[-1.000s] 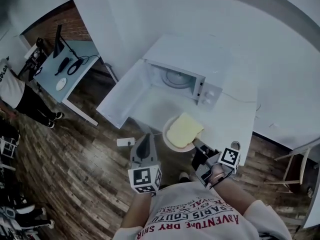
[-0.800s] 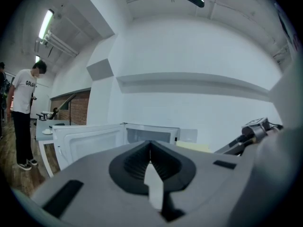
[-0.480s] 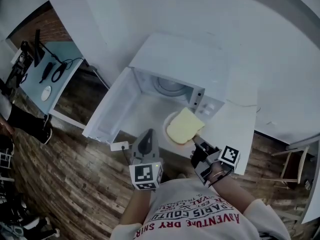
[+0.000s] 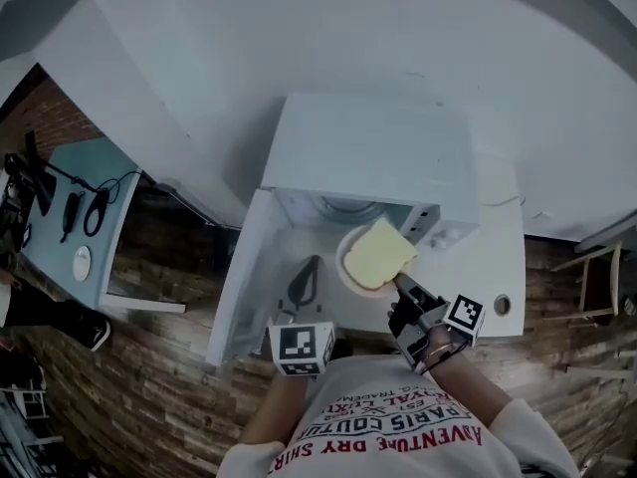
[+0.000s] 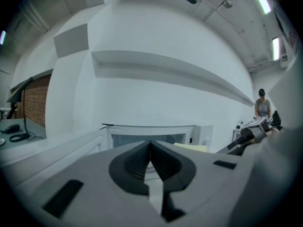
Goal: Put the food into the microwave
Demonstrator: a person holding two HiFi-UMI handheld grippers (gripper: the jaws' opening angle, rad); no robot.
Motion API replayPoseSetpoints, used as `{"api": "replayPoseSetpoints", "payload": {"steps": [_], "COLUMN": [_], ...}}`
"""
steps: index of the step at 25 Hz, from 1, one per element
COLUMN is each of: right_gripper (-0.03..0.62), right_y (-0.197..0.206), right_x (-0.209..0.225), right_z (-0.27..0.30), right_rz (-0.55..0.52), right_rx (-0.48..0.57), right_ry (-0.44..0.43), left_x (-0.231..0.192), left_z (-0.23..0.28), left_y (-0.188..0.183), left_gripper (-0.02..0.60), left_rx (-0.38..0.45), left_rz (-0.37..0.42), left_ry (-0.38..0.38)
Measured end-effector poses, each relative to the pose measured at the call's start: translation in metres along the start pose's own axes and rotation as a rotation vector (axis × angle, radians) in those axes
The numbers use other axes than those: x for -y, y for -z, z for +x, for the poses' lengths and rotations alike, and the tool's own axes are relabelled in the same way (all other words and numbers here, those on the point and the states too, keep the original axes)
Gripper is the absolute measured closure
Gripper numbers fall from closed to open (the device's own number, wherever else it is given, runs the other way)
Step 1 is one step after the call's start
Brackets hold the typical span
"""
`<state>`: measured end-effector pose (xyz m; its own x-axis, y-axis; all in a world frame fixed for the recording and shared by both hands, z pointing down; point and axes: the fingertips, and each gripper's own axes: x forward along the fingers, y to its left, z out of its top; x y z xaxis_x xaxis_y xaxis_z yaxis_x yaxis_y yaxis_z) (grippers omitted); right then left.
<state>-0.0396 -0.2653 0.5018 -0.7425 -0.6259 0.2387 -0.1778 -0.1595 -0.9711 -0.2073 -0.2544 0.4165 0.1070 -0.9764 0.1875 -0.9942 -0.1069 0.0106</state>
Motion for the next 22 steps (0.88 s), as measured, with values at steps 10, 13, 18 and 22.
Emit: {"api": "replayPoseSetpoints", "payload": {"steps": [10,13,18,22], "right_gripper": [0.574,0.574,0.572,0.572], "right_y": [0.002,-0.007,-0.024,-0.04], "right_x": [0.013,0.016,0.028,0.038], "right_z": [0.05,0.063,0.09,0.113], "right_rz": [0.035,0.039,0.044,0.032], "right_rx": [0.208,0.253,0.289,0.305], "right_ry": [-0.005,-0.039,-0.05,-0.026], "left_x": [-0.018,-0.022,-0.029,-0.029], "left_z": [0.041,0.05,0.067,0.077], "left_y": [0.016,0.023,0.04,0.058], "left_gripper": [0.575,0.575,0.575,0.575], "left_rx": [-0.039,-0.054,-0.093,-0.13], "left_rz": [-0.005,-0.007,-0.027,-0.03], "left_ry": [0.164,0.17,0.173,0.19]}}
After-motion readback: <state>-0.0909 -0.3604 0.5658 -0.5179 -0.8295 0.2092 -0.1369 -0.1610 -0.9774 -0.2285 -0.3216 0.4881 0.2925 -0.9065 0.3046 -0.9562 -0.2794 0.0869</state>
